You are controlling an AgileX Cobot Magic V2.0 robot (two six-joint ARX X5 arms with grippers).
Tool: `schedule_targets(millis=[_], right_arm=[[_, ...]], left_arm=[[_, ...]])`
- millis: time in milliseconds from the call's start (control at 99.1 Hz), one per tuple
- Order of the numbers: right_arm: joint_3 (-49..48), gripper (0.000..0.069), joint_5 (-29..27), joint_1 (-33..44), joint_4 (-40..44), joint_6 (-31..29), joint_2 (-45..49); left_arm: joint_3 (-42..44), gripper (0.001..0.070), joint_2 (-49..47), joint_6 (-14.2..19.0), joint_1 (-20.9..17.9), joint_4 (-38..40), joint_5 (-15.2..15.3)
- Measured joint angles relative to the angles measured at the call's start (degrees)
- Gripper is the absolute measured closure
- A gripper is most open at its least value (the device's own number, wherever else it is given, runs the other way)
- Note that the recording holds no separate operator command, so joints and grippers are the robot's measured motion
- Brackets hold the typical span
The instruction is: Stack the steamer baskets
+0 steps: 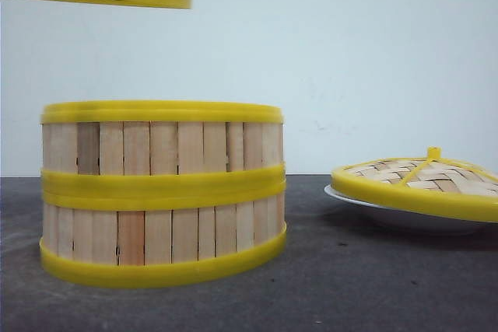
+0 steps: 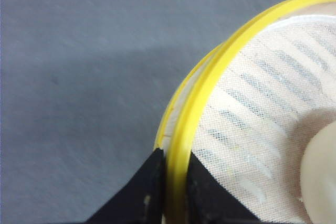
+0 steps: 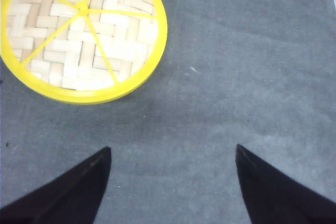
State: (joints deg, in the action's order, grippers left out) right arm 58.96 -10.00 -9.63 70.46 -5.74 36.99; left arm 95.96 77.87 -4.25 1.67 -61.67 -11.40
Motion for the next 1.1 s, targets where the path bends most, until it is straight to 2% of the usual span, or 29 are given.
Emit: schedule_targets(millis=[172,474,686,817,1100], right_arm=[[0.00,0.0227,1.27,0.00,0.00,0.02,0.00],[0.00,0.0227,1.29,0.00,-0.02,0.39,0.00],[0.00,0.0227,1.29,0.00,-0.44,0.42,0.00],[0.00,0.0227,1.29,0.00,-0.44,0.39,0.00],[0.00,0.0227,1.29,0.00,-0.44,0.42,0.00]], left_arm=[[-6.75,0.0690,-1.68,-0.26,4.68,0.92,0.02],[-16.15,0.0690,-1.73,0.63,11.02,8.81,-0.15],[-16.74,0.0690,0.13,0.87,12.44,10.95,-0.68],[-16.74,0.0690,2.36,0.92,12.46,12.04,-2.51],[-16.74,0.0690,5.27,1.14,12.46,13.94,-2.54]])
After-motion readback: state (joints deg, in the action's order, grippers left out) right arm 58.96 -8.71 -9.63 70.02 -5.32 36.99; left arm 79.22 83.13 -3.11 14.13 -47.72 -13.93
